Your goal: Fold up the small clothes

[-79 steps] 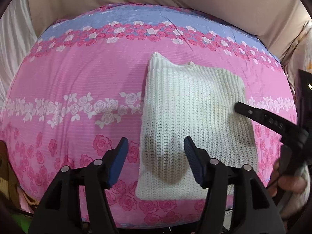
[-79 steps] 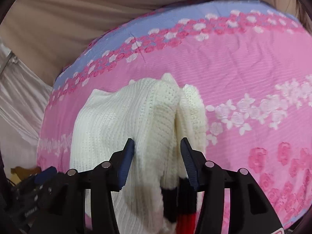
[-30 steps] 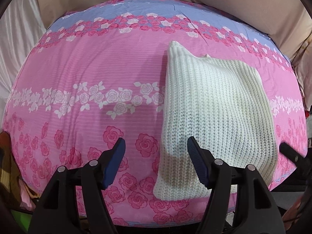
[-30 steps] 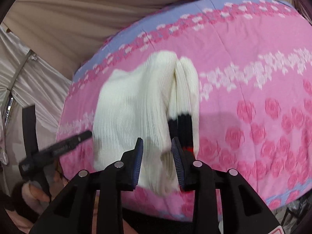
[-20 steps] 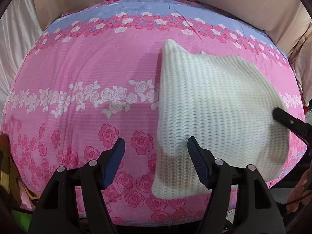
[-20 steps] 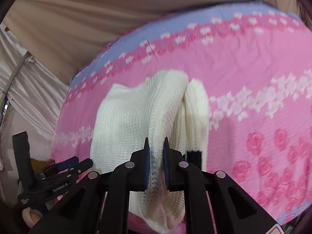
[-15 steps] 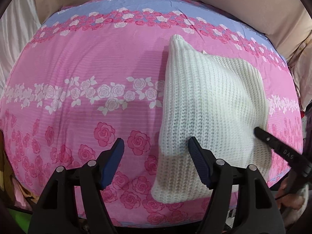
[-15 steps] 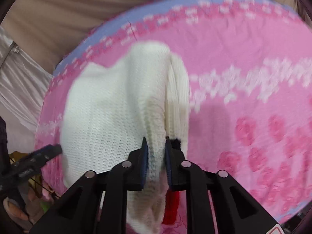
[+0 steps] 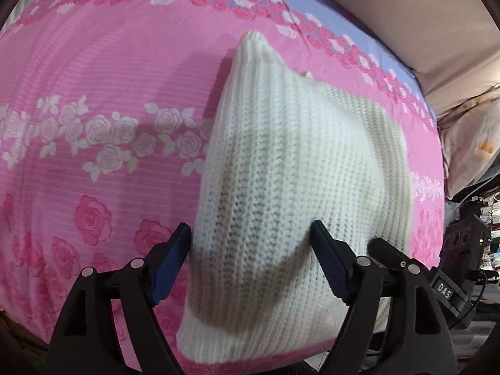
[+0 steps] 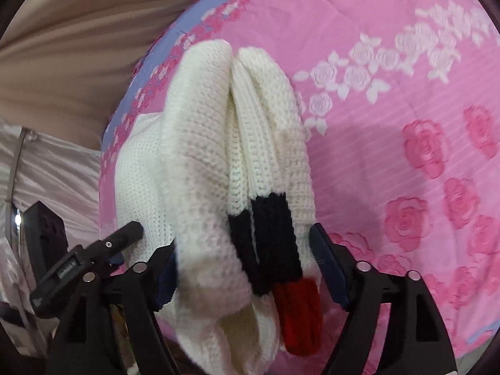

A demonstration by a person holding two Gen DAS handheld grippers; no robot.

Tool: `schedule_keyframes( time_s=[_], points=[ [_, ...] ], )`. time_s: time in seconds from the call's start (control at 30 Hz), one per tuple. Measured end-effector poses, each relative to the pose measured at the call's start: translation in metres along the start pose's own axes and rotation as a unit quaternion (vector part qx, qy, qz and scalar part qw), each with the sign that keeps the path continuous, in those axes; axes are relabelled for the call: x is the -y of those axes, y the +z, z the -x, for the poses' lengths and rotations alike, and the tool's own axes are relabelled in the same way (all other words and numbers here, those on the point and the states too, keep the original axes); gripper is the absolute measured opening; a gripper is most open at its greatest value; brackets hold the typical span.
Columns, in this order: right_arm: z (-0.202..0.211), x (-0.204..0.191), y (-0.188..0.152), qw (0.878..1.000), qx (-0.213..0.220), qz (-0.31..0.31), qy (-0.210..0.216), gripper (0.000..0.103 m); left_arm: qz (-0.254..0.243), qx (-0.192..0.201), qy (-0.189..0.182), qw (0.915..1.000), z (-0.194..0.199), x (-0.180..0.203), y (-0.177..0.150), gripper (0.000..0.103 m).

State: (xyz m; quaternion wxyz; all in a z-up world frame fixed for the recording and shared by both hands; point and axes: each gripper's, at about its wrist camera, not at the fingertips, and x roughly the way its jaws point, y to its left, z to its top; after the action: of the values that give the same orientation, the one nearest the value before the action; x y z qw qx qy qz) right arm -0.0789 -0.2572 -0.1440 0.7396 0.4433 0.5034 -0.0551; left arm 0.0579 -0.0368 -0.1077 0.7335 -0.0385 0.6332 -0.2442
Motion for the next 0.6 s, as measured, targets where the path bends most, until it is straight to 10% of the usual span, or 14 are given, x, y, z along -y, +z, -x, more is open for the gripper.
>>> schedule_keyframes(
  time_s=[0.13,0.2,0.6],
  points=[
    [-0.002,-0.002,0.003,1.0,0.005,0.006,0.016,0.056,0.045,-0.021,-0.034,0.9982,-0.015,-0.008,0.004,0.074],
    [0.006,-0.007,0.003,1.0,0.01,0.016,0.023,0.047,0.052,-0.021,-0.046,0.9974,-0.009,-0.006,0.005,0.053],
    [0.13,-0.11,0.024,0.982,0.107,0.129,0.09,0.044,-0.003,0.083,-0.117,0.9897,0.134,0.046,0.021,0.038]
  ],
)
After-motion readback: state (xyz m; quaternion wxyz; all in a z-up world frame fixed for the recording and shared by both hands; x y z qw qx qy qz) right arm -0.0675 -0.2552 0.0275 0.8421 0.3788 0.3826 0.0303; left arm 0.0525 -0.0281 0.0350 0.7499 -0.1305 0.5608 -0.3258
